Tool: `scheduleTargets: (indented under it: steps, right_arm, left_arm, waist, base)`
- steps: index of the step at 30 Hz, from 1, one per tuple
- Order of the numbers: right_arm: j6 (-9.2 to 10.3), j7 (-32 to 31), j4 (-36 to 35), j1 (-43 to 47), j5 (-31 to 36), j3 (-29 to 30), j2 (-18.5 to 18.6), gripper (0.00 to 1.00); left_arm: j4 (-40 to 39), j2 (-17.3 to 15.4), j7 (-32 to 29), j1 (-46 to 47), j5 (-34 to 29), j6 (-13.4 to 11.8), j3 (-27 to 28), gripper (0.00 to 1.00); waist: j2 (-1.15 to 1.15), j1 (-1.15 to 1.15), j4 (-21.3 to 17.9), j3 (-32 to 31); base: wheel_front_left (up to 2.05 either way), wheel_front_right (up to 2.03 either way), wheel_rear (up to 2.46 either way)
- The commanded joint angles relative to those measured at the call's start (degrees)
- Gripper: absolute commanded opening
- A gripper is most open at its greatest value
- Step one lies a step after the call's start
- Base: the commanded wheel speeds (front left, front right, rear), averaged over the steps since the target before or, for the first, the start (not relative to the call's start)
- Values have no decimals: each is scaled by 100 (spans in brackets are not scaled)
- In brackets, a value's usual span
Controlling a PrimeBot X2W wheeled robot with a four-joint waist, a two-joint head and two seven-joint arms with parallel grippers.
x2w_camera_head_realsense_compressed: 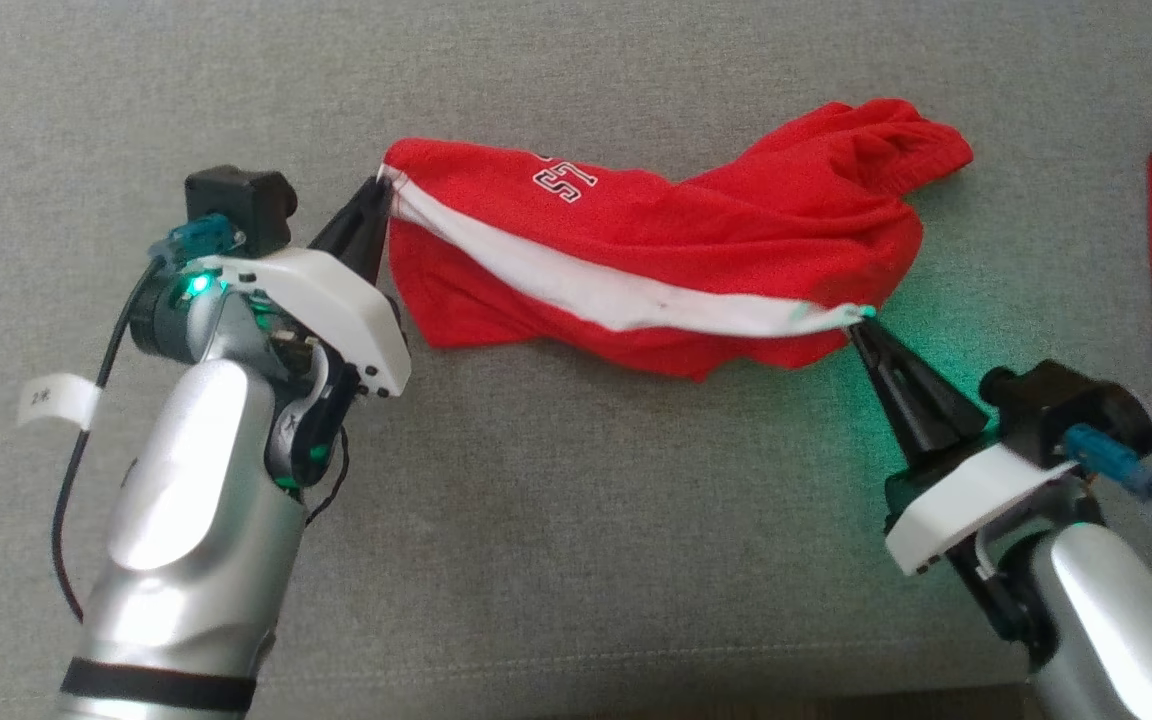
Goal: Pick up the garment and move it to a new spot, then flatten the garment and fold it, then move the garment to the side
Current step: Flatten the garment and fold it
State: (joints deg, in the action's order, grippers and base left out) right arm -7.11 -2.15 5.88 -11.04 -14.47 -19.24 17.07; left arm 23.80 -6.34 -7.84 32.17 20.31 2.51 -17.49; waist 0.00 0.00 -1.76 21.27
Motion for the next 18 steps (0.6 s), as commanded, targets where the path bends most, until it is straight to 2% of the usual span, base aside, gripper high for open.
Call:
scheduleTargets:
  steps: [1,9,18]
  right_arm:
    - [-37,96,-255,-16,-33,6,59,0]
    - [-37,253,-838,-153,76,649,235,0]
    - [-37,-103,-2127,-736,322,1366,905,0]
  left_arm:
    - [-279,-151,80,170,-14,-30,189,0]
    - [-1084,-281,448,109,-153,-53,147,0]
    - [-2880,-546,428,296,-260,-77,219,0]
  waist:
    - [0,0,9,-15]
    - [0,0,-2,-256]
    - [0,0,-2,-856]
  base:
    - [0,0,0]
    - [0,0,0]
    - [0,0,0]
